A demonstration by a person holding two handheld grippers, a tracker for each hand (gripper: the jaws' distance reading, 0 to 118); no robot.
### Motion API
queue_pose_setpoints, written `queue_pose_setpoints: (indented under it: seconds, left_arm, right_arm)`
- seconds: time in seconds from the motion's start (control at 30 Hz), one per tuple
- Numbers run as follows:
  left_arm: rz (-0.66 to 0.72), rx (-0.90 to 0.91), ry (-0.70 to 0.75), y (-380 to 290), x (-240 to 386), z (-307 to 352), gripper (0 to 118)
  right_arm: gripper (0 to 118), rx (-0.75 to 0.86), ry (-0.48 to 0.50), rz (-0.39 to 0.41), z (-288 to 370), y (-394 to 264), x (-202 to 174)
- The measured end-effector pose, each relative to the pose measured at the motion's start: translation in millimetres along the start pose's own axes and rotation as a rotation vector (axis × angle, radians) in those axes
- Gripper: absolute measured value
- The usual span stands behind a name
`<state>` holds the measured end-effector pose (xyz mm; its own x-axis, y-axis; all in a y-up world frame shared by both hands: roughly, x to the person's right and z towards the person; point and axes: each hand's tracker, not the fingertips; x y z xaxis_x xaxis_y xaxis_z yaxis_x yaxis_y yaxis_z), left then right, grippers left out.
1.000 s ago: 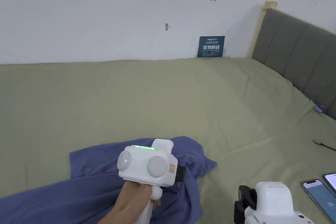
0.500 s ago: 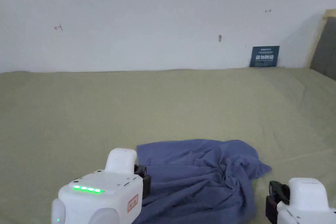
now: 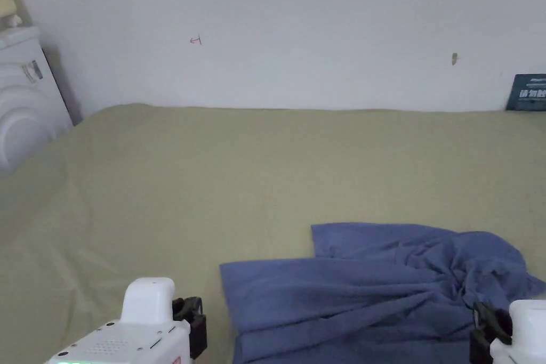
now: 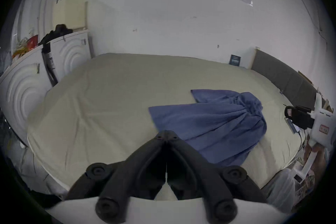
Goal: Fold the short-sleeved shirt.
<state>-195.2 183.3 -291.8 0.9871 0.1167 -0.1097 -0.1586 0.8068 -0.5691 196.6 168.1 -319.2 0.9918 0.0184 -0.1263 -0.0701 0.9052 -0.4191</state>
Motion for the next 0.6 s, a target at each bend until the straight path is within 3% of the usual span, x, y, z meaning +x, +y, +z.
queue_pose_setpoints:
  seconds: [0.2, 0.43, 0.47, 0.5, 0.53, 0.57, 0.6]
  left_arm:
    - [0.052, -0.068, -0.019, 36.3, -16.3, -73.4, 0]
    - [0.014, -0.369, -0.052, 66.4, -18.6, -220.2, 1]
    - [0.006, -0.363, -0.019, 69.6, -16.9, -230.9, 17]
    - [-0.033, -0.382, -0.023, 69.7, -13.9, -241.3, 53]
    - [-0.058, -0.432, -0.043, 70.3, -13.0, -253.3, 97]
    - [-0.077, -0.454, -0.017, 68.2, -11.0, -262.0, 118]
    - [-0.110, -0.459, 0.019, 66.2, -7.9, -269.5, 118]
  right_arm:
    - [0, -0.030, 0.004, 0.027, -26.6, 0.2, -0.9]
    - [0, -0.100, -0.024, 0.020, -58.7, -10.6, 11.3]
    - [0, -0.109, -0.034, 0.026, -62.0, -13.0, 12.9]
    - [0, -0.114, -0.038, 0.026, -64.6, -15.4, 15.2]
    - [0, -0.124, -0.043, 0.022, -66.2, -16.8, 17.2]
    - [0, -0.129, -0.043, 0.016, -67.7, -18.1, 19.4]
    - [0, -0.136, -0.045, 0.013, -69.7, -19.6, 21.5]
